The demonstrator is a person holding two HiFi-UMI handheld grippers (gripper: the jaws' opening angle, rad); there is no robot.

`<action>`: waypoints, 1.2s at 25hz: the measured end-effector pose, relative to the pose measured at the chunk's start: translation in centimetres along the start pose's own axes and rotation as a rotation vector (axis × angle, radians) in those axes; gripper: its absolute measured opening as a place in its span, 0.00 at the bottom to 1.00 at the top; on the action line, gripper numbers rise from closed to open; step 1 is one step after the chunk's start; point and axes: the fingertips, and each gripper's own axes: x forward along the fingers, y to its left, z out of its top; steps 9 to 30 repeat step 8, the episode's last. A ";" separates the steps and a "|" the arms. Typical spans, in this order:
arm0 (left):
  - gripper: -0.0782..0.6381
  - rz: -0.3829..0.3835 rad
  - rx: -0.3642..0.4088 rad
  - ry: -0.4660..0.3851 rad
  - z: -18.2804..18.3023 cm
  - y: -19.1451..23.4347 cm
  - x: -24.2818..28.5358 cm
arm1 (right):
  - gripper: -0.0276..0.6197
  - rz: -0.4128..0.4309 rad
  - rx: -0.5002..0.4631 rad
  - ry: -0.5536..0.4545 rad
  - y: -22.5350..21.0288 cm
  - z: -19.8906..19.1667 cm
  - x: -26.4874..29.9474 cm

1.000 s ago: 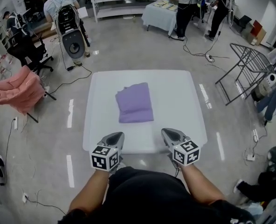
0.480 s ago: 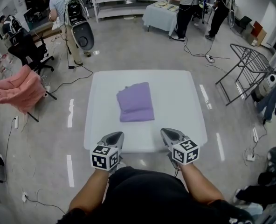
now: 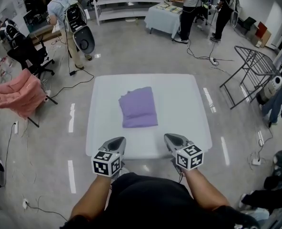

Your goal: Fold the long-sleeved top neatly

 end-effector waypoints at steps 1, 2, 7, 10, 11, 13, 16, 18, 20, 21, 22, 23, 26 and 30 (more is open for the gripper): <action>0.12 0.000 0.001 0.000 0.1 0.1 0.2 | 0.05 0.000 -0.002 -0.001 -0.1 0.1 0.1; 0.12 0.000 0.002 -0.001 0.2 0.1 0.3 | 0.05 -0.001 -0.002 -0.002 -0.3 0.2 0.2; 0.12 -0.003 0.002 0.003 0.1 0.1 0.3 | 0.05 -0.001 -0.003 0.011 -0.3 0.0 0.4; 0.12 -0.004 0.004 0.002 0.1 0.1 0.3 | 0.05 -0.001 -0.005 0.013 -0.3 0.0 0.4; 0.12 -0.004 0.004 0.002 0.1 0.1 0.3 | 0.05 -0.001 -0.005 0.013 -0.3 0.0 0.4; 0.12 -0.004 0.004 0.002 0.1 0.1 0.3 | 0.05 -0.001 -0.005 0.013 -0.3 0.0 0.4; 0.12 -0.004 0.004 0.002 0.1 0.1 0.3 | 0.05 -0.001 -0.005 0.013 -0.3 0.0 0.4; 0.12 -0.004 0.004 0.002 0.1 0.1 0.3 | 0.05 -0.001 -0.005 0.013 -0.3 0.0 0.4; 0.12 -0.004 0.004 0.002 0.1 0.1 0.3 | 0.05 -0.001 -0.005 0.013 -0.3 0.0 0.4; 0.12 -0.004 0.004 0.002 0.1 0.1 0.3 | 0.05 -0.001 -0.005 0.013 -0.3 0.0 0.4; 0.12 -0.004 0.004 0.002 0.1 0.1 0.3 | 0.05 -0.001 -0.005 0.013 -0.3 0.0 0.4; 0.12 -0.004 0.004 0.002 0.1 0.1 0.3 | 0.05 -0.001 -0.005 0.013 -0.3 0.0 0.4; 0.12 -0.004 0.004 0.002 0.1 0.1 0.3 | 0.05 -0.001 -0.005 0.013 -0.3 0.0 0.4; 0.12 -0.004 0.004 0.002 0.1 0.1 0.3 | 0.05 -0.001 -0.005 0.013 -0.3 0.0 0.4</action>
